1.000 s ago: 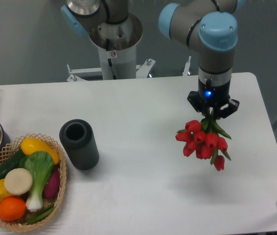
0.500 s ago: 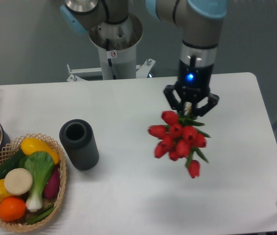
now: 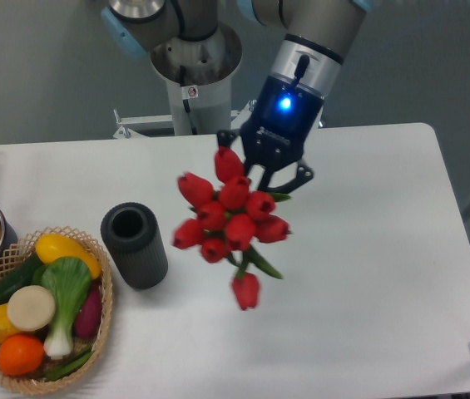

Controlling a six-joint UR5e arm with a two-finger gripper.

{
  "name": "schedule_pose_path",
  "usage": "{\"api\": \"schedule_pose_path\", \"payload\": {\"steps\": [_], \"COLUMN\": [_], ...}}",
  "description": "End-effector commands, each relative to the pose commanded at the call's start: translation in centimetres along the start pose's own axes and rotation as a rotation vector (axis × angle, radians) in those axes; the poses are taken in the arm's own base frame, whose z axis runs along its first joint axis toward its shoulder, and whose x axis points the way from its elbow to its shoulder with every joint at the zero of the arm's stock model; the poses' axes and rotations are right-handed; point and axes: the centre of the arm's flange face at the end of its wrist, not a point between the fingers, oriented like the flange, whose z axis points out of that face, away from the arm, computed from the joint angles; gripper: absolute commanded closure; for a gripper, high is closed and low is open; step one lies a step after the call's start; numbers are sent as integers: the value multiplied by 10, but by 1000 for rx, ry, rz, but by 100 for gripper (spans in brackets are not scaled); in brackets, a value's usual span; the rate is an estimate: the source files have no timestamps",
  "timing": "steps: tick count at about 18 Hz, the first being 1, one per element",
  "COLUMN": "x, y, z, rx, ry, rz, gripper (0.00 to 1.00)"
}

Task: Insert the flowers into the vase
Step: 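Carry the red tulip bunch with the gripper toward the black vase, then lower the tulip stems into the black vase opening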

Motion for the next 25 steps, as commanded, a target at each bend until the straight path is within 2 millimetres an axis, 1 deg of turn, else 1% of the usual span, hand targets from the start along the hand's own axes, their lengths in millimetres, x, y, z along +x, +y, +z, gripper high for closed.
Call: {"api": "schedule_pose_path", "payload": {"steps": [1, 2, 4, 5, 10, 14, 17, 20, 21, 25], "x": [4, 8, 17, 20, 29, 35, 47, 53, 57, 56], "y": [3, 12, 27, 31, 30, 40, 46, 50, 51, 57], "z": [6, 12, 15, 16, 15, 24, 41, 48, 53, 59], "rx": [26, 80, 185, 197, 245, 246, 236, 235, 233, 227], "ry": [30, 77, 146, 157, 205, 220, 257, 275, 287, 296], "rz": [10, 22, 53, 50, 61, 92, 97, 89, 90, 78], "gripper": [100, 100, 100, 100, 100, 100, 100, 100, 100, 100]}}
